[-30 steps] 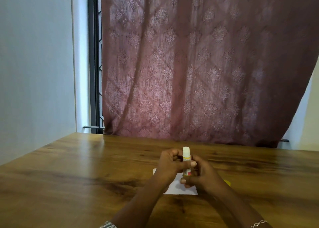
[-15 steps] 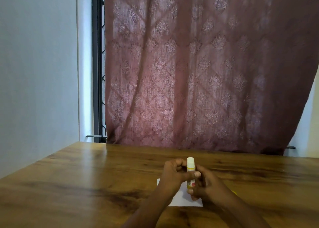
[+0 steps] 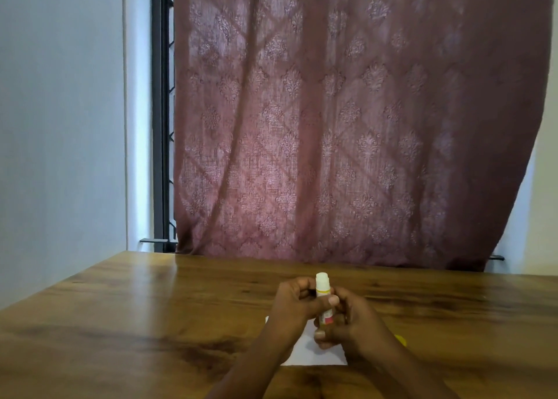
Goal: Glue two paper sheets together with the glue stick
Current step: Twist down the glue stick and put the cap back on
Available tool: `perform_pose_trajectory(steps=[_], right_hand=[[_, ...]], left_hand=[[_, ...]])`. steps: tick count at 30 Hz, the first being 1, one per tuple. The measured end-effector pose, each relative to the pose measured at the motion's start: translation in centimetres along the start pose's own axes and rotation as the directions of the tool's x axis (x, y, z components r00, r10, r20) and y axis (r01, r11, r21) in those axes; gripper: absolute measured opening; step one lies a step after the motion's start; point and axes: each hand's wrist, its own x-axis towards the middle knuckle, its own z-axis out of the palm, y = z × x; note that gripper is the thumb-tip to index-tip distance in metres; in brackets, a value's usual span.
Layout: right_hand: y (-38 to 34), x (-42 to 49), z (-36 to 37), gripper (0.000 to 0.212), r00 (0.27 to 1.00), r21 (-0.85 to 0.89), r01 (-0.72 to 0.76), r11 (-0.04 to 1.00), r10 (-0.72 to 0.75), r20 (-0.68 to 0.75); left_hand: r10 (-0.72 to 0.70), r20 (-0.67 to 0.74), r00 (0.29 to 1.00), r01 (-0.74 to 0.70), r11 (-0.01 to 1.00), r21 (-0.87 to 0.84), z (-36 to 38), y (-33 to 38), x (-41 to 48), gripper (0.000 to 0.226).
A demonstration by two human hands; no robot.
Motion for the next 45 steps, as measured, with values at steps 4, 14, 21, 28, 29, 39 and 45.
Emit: perform_pose_trajectory(steps=[4,14,21,28,29,39,45], right_hand=[[0.3,0.1,0.0,0.051,1.0,0.015,-0.026,1.0,0.026,0.002],[-0.7,-0.2,-0.2,0.051,1.0,-0.077,0.01,0.997,-0.009,0.014],[-0.6,-0.2,-0.6,0.041,1.0,-0.03,-0.018,0.999,0.018,0.006],[-1.0,-0.2,-0.3,0.038,1.0,-0.125,-0.006,0.992,0.004,-0.016],[-1.0,-0.2,-0.2,0.039,1.0,-0.156,-0.004,0.988,0.001,-0.019],[-0.8,-0.2,-0.8,0.033,0.998,-0.073,-0.051,0.996,0.054,0.028],[-1.3,-0.4,0.1,0.033,0.999,-0.216,-0.026,0.976,0.017,-0.043]], left_hand=[[0.008,0.006,1.0,-0.008,1.0,0.007,-0.2,-0.1,0.2,0.01],[0.003,0.003,1.0,-0.003,1.0,0.024,0.1,0.0,0.2,0.014],[0.011,0.007,1.0,-0.011,0.999,0.038,0.0,0.2,0.0,0.011],[0.017,0.016,1.0,-0.018,0.999,0.048,0.0,0.2,0.1,0.011],[0.019,0.015,1.0,-0.02,0.998,0.057,-0.1,0.2,0.1,0.011],[0.011,0.03,1.0,-0.013,0.998,0.068,-0.3,0.1,0.1,0.007],[0.009,0.023,1.0,-0.01,0.999,0.048,-0.2,0.0,0.3,0.011]])
